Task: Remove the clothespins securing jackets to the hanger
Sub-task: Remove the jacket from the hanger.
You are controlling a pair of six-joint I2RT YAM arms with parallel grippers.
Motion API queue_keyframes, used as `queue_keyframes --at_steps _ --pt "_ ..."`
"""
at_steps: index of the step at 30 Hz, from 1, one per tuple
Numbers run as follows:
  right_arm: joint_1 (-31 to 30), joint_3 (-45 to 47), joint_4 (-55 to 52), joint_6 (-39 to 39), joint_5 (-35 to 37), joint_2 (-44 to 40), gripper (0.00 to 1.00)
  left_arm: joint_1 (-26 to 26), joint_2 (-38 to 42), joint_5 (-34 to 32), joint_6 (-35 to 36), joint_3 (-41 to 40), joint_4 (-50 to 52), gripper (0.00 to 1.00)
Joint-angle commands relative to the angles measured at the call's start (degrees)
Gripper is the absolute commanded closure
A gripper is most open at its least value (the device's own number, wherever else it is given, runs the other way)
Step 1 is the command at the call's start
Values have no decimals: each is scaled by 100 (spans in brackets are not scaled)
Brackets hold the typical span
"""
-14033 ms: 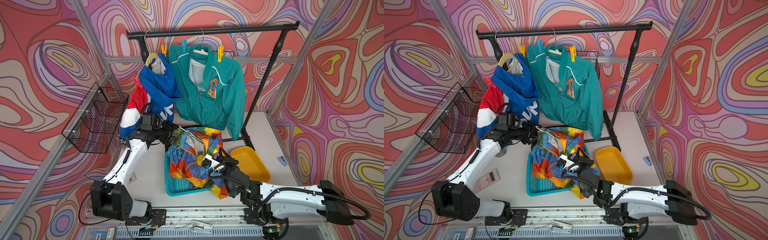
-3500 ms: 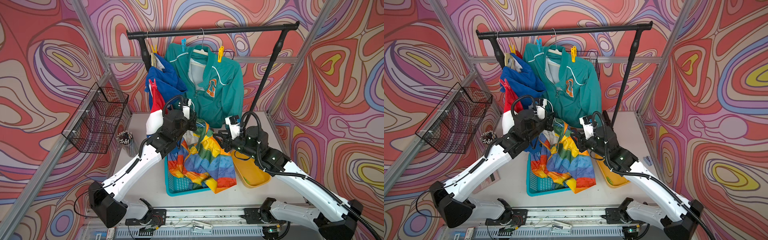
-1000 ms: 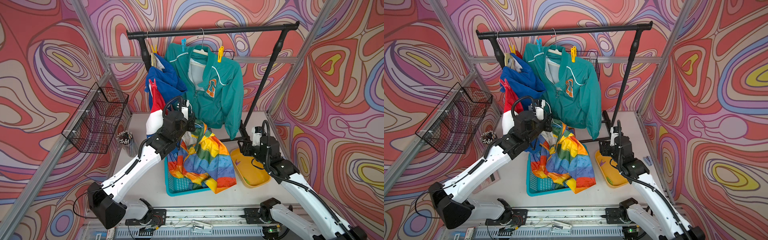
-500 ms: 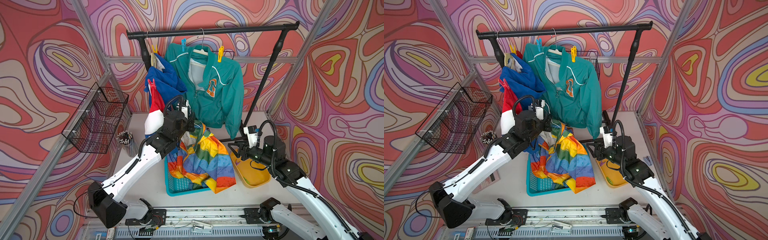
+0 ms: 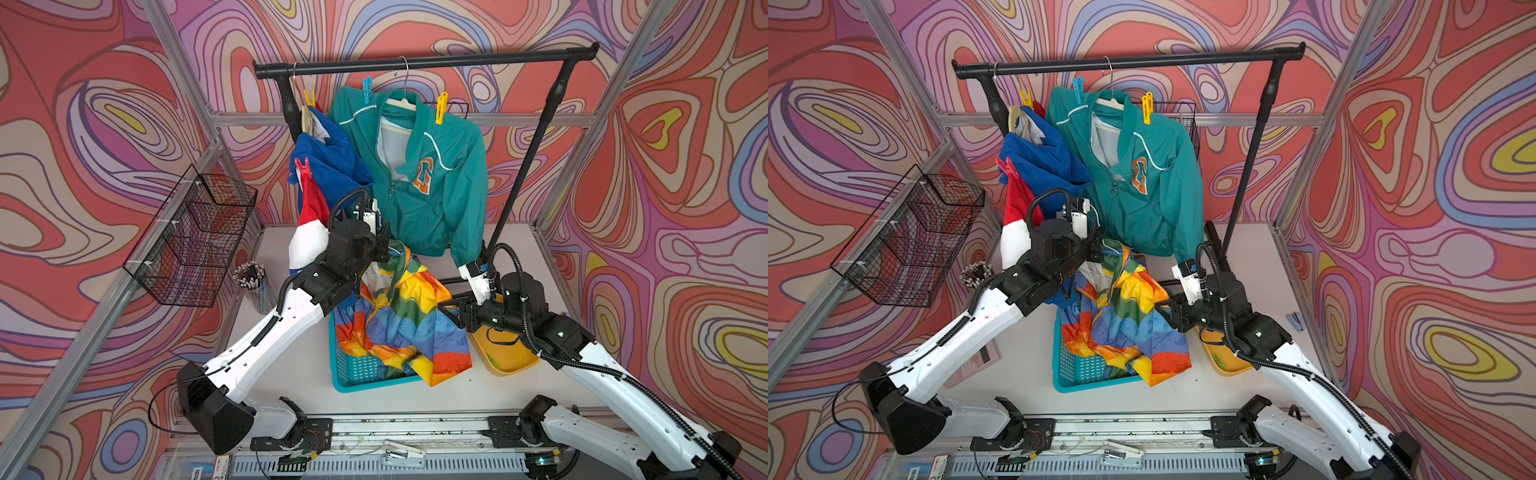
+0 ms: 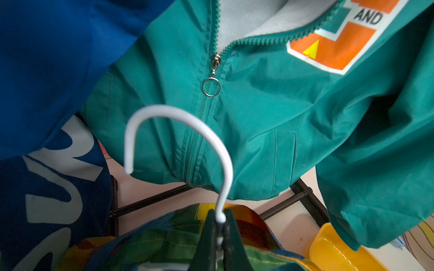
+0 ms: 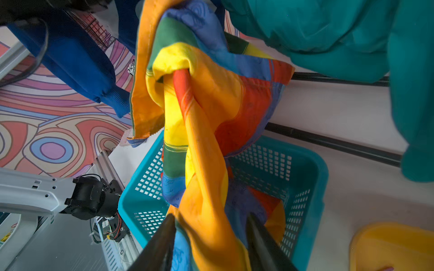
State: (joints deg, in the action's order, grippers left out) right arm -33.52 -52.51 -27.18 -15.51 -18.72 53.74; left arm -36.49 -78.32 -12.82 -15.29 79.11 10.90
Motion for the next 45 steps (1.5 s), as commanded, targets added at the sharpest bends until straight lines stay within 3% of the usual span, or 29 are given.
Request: queue_keyframes --at_steps 1,9,19,23,36,45 --pt "-63 -76 -42 74 143 15 66 -24 -43 -103 -97 250 -79 100" --pt "-61 -106 -370 129 551 -151 100 -16 -34 -220 45 293 51 100" --pt "-50 -239 -476 -222 1190 -321 100 302 178 -135 82 68 301 100" --pt "47 -191 -418 -417 1503 -428 100 899 431 701 -402 -208 344 100" --pt "1204 324 559 -1300 141 -344 100 1585 935 1663 -642 -646 374 100" --pt "1264 624 675 -1383 -146 -210 100 1948 1044 1831 -1092 -728 646 100"
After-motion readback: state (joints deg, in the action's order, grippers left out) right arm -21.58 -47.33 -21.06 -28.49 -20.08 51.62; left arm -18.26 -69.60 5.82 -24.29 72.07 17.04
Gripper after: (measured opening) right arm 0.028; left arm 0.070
